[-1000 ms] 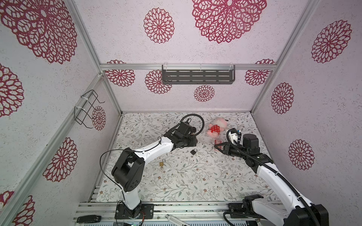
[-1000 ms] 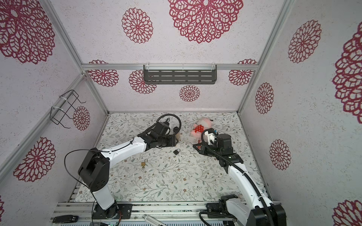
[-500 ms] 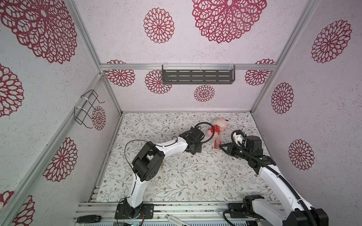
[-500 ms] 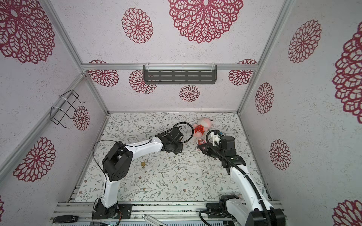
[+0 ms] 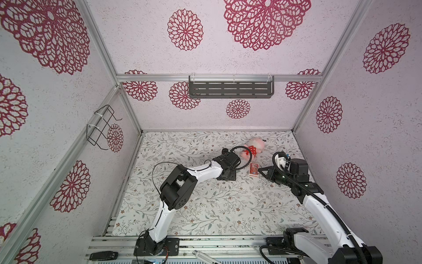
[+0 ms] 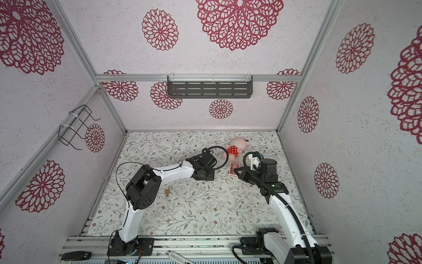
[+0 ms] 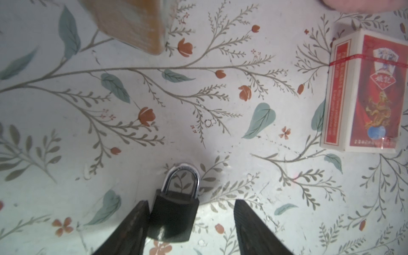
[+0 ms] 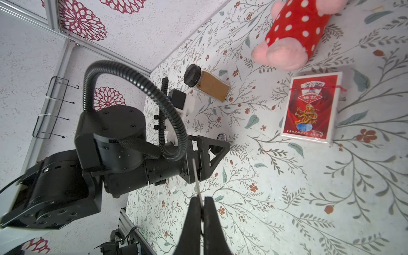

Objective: Unlock with the key
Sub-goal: 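Reach the left gripper down and grasp the small black padlock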

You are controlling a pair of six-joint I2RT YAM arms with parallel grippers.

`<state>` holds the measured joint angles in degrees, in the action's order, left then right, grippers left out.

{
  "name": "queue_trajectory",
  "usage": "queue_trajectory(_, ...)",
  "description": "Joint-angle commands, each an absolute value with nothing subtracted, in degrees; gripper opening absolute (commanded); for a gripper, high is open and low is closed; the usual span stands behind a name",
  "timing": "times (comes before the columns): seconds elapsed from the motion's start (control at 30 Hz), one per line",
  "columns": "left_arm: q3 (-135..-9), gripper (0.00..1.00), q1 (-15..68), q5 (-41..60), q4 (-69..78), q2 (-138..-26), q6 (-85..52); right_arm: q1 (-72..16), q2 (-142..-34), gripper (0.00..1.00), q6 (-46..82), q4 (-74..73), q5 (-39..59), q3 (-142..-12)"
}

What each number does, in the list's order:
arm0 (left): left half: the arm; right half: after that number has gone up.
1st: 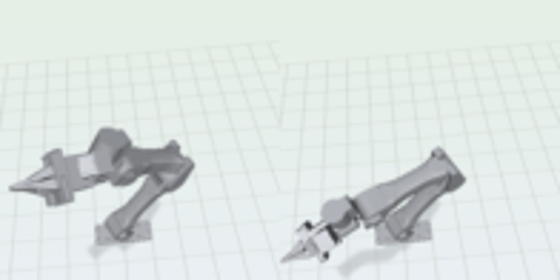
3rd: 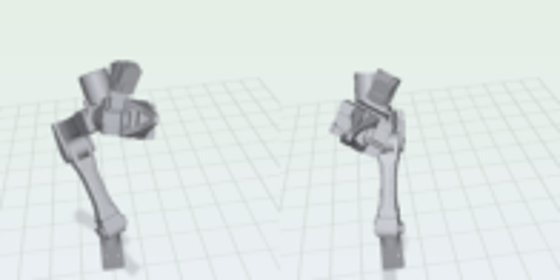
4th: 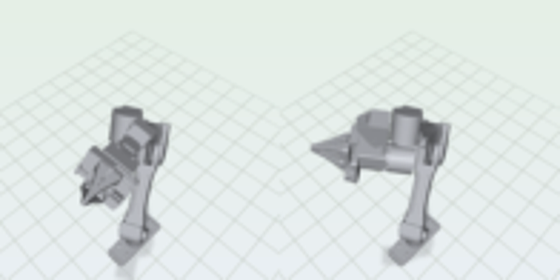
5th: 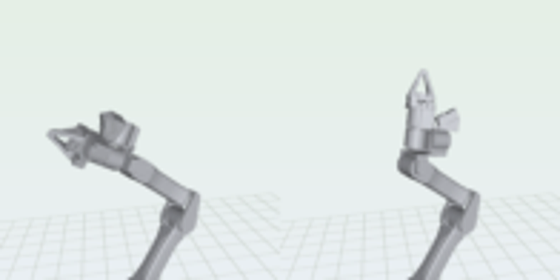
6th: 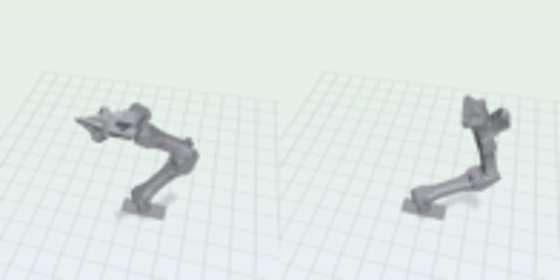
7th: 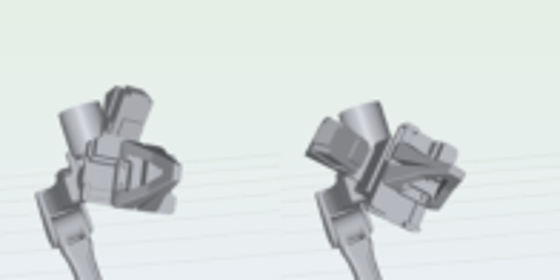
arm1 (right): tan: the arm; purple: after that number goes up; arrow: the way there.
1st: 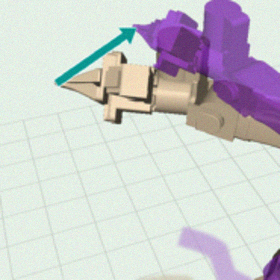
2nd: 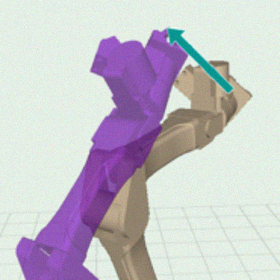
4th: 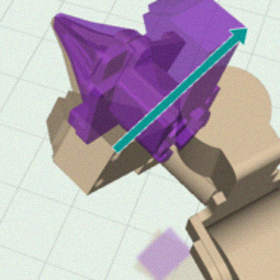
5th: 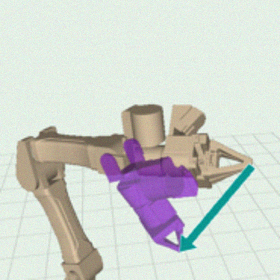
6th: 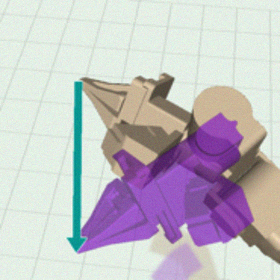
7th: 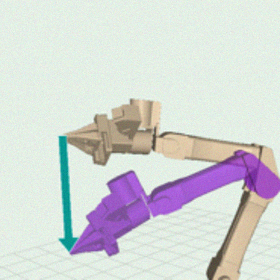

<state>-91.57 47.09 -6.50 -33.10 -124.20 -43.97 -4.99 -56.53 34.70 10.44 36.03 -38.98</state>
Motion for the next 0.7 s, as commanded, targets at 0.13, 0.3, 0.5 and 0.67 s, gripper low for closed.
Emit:
queue_trajectory(0.13,-95.8,0.64,49.2,-11.7,-40.0,-127.8,-50.5,-4.2,-55.6,0.0,36.0,8.5,37.8,-39.5)
queue_trajectory(0.3,-97.4,0.6,49.6,-14.1,-42.0,-129.1,-54.1,-3.5,-55.0,0.0,35.9,8.6,38.1,-39.2)
queue_trajectory(0.5,-100.7,0.57,50.4,-17.0,-47.0,-131.4,-55.9,-2.8,-55.2,0.0,36.0,8.2,39.0,-38.8)
queue_trajectory(0.67,-102.8,0.54,51.0,-17.6,-49.6,-133.8,-57.3,-2.2,-55.3,0.0,36.3,7.4,39.9,-38.2)
